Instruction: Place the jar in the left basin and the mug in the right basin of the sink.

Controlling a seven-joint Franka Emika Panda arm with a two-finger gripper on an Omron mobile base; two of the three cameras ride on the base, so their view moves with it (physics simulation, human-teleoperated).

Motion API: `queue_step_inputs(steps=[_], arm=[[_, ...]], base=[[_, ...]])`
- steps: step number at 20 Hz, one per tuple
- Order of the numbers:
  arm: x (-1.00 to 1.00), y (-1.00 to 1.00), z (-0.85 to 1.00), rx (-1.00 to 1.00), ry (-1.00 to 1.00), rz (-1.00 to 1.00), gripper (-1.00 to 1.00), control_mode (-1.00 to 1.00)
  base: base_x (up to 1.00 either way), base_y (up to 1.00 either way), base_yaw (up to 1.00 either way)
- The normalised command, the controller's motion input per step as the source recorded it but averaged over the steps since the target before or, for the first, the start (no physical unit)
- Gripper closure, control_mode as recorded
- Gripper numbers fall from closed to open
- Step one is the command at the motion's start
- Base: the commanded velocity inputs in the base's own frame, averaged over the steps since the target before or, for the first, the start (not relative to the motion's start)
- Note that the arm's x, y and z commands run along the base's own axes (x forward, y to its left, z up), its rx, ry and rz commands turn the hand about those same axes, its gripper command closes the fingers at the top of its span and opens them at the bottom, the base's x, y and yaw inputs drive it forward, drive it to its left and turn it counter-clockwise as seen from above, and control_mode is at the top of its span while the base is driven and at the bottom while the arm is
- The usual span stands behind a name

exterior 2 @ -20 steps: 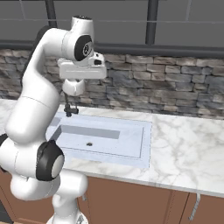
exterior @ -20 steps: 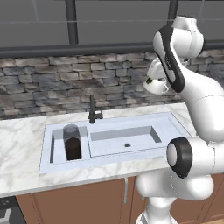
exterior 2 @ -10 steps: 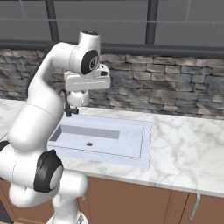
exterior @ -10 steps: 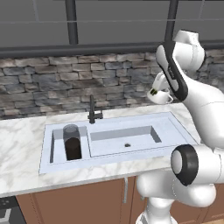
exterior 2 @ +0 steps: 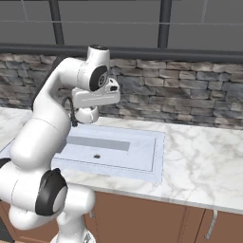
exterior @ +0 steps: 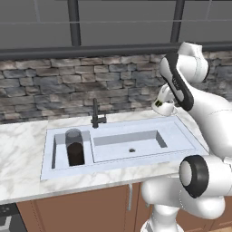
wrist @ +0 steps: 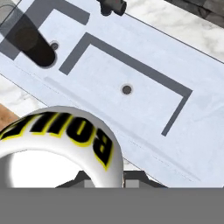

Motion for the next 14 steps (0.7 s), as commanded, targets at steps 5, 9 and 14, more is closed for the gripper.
queue_step_inputs(steps=[5,9,14], arm=[[0.07,0.00,-0.20,0.00,0.00,0.00,1.00,-1.00],[0.15,0.01,-0.25,-0.01,0.00,0.00,1.00,-1.00],[0.17,0.05,-0.22,-0.03,0.00,0.00,1.00,-1.00]], base=[[0.00,0.00,0.00],[0.00,0.00,0.00],[0.00,0.00,0.00]])
